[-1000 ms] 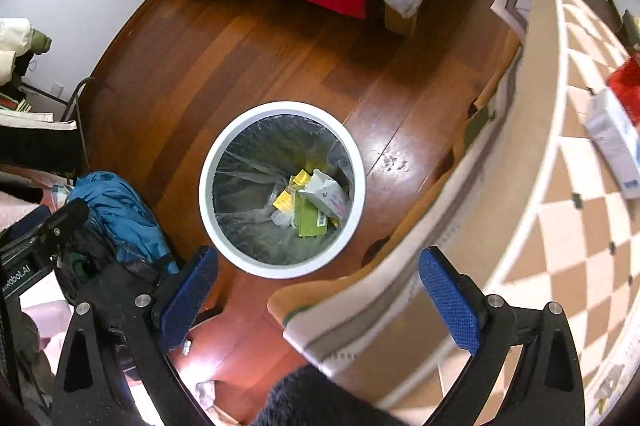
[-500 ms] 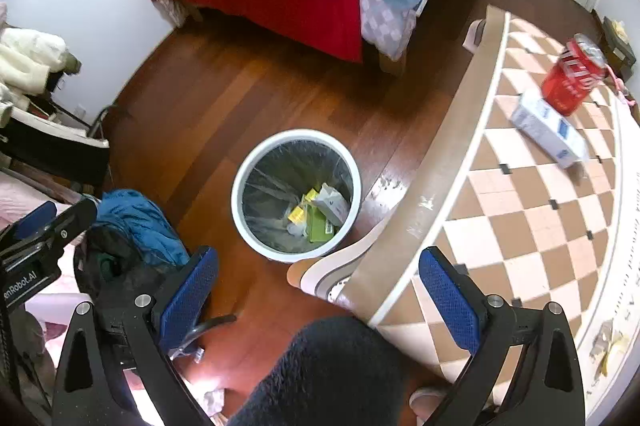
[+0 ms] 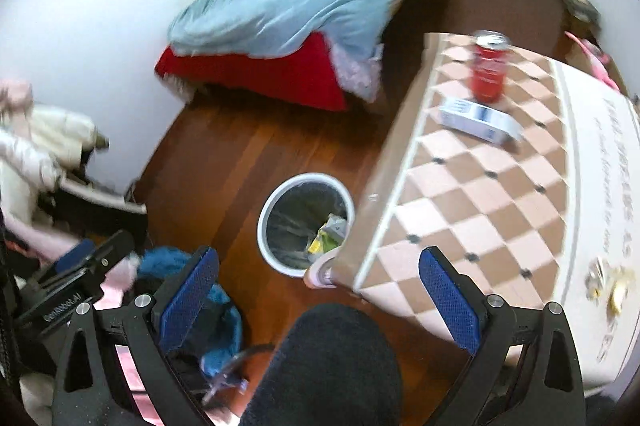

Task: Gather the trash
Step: 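Grasp the crumpled white paper with the left tool while the right tool grasps the yellow peel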

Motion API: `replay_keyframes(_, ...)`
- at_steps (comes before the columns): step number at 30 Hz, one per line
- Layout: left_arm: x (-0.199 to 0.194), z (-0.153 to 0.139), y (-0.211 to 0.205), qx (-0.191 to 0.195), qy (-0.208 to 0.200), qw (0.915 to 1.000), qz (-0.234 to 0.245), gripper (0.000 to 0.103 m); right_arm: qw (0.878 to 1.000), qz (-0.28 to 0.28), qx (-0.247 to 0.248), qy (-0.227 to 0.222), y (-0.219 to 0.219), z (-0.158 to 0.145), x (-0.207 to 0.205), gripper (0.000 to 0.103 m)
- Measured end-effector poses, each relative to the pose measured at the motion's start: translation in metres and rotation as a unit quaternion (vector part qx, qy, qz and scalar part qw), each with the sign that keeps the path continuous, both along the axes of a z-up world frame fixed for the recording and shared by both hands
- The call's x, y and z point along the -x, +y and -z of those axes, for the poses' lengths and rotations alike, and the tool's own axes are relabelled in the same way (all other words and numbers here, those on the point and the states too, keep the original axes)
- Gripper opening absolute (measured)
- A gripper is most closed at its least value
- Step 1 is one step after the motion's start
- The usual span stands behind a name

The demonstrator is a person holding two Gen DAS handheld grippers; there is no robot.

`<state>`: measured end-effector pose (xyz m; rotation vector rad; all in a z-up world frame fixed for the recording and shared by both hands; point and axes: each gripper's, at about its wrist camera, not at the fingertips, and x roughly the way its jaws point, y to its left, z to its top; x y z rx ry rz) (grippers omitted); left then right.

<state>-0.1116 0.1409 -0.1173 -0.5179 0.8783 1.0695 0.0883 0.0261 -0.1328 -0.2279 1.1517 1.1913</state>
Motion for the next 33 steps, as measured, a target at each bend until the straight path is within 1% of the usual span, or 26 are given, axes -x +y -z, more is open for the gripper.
replay_keyframes(1, -0.013, 0.005, -0.005, 0.003, -0.002, 0.9999, 0.014, 0.103, 1.000, 0.023, -0.002, -0.001, -0.018, 0.001, -0.015, 0.102)
replay_keyframes(3, -0.042, 0.018, -0.016, 0.012, 0.001, 0.9991, 0.041, 0.103, 0.998, 0.056, 0.005, -0.006, -0.043, 0.005, -0.038, 0.102)
replay_keyframes(5, -0.080, 0.037, -0.030, 0.023, 0.009, 0.9973, 0.069, 0.103, 0.994, 0.108, 0.022, -0.006, -0.082, 0.018, -0.076, 0.102)
replay_keyframes(6, -0.096, 0.046, -0.035, 0.031, 0.012, 0.9961, 0.081, 0.103, 0.992, 0.126, 0.028, -0.006, -0.095, 0.023, -0.089, 0.102)
replay_keyframes(7, -0.120, 0.060, -0.045, 0.039, 0.018, 0.9943, 0.097, 0.103, 0.988, 0.151, 0.037, -0.003, -0.112, 0.032, -0.107, 0.102)
replay_keyframes(8, -0.138, 0.071, -0.052, 0.044, 0.024, 0.9930, 0.107, 0.103, 0.981, 0.185, 0.051, 0.004, -0.135, 0.048, -0.132, 0.101)
replay_keyframes(9, -0.159, 0.086, -0.059, 0.053, 0.035, 0.9908, 0.120, 0.103, 0.977, 0.205, 0.057, 0.011, -0.147, 0.058, -0.146, 0.101)
replay_keyframes(10, -0.177, 0.100, -0.066, 0.060, 0.044, 0.9887, 0.130, 0.103, 0.969, 0.236, 0.068, 0.020, -0.167, 0.076, -0.169, 0.101)
replay_keyframes(11, -0.191, 0.112, -0.072, 0.066, 0.052, 0.9868, 0.138, 0.103, 0.963, 0.255, 0.081, 0.027, -0.181, 0.092, -0.187, 0.101)
replay_keyframes(13, -0.220, 0.139, -0.084, 0.078, 0.078, 0.9821, 0.153, 0.103, 0.954, 0.281, 0.101, 0.037, -0.199, 0.118, -0.214, 0.090)
replay_keyframes(14, -0.231, 0.151, -0.089, 0.086, 0.087, 0.9797, 0.159, 0.103, 0.948, 0.294, 0.112, 0.047, -0.211, 0.136, -0.231, 0.080)
replay_keyframes(15, -0.239, 0.159, -0.093, 0.091, 0.093, 0.9781, 0.162, 0.103, 0.945, 0.301, 0.119, 0.054, -0.216, 0.148, -0.242, 0.075)
replay_keyframes(17, -0.254, 0.174, -0.102, 0.101, 0.107, 0.9744, 0.170, 0.103, 0.941, 0.310, 0.118, 0.065, -0.227, 0.167, -0.258, 0.072)
replay_keyframes(18, -0.260, 0.180, -0.106, 0.104, 0.110, 0.9732, 0.173, 0.103, 0.940, 0.312, 0.118, 0.068, -0.229, 0.174, -0.263, 0.067)
replay_keyframes(20, -0.266, 0.186, -0.108, 0.107, 0.117, 0.9714, 0.177, 0.103, 0.940, 0.312, 0.117, 0.068, -0.229, 0.184, -0.271, 0.064)
replay_keyframes(22, -0.273, 0.189, -0.110, 0.109, 0.122, 0.9703, 0.178, 0.103, 0.941, 0.309, 0.125, 0.063, -0.223, 0.193, -0.278, 0.058)
replay_keyframes(23, -0.277, 0.190, -0.112, 0.112, 0.122, 0.9700, 0.179, 0.103, 0.942, 0.310, 0.113, 0.051, -0.221, 0.191, -0.277, 0.054)
replay_keyframes(24, -0.279, 0.189, -0.113, 0.114, 0.120, 0.9696, 0.180, 0.103, 0.945, 0.304, 0.109, 0.047, -0.217, 0.193, -0.279, 0.038)
replay_keyframes(27, -0.294, 0.186, -0.123, 0.116, 0.112, 0.9677, 0.194, 0.103, 0.947, 0.298, 0.118, 0.015, -0.208, 0.195, -0.274, 0.033)
replay_keyframes(29, -0.302, 0.179, -0.131, 0.118, 0.101, 0.9663, 0.205, 0.103, 0.948, 0.296, 0.112, 0.010, -0.210, 0.193, -0.273, 0.029)
replay_keyframes(30, -0.307, 0.177, -0.136, 0.120, 0.095, 0.9651, 0.212, 0.103, 0.948, 0.297, 0.111, 0.008, -0.213, 0.190, -0.273, 0.019)
replay_keyframes(31, -0.314, 0.174, -0.143, 0.128, 0.087, 0.9631, 0.220, 0.103, 0.948, 0.299, 0.108, 0.006, -0.218, 0.187, -0.273, 0.006)
replay_keyframes(33, -0.329, 0.168, -0.158, 0.148, 0.064, 0.9567, 0.242, 0.103, 0.946, 0.308, 0.104, 0.010, -0.232, 0.179, -0.276, 0.006)
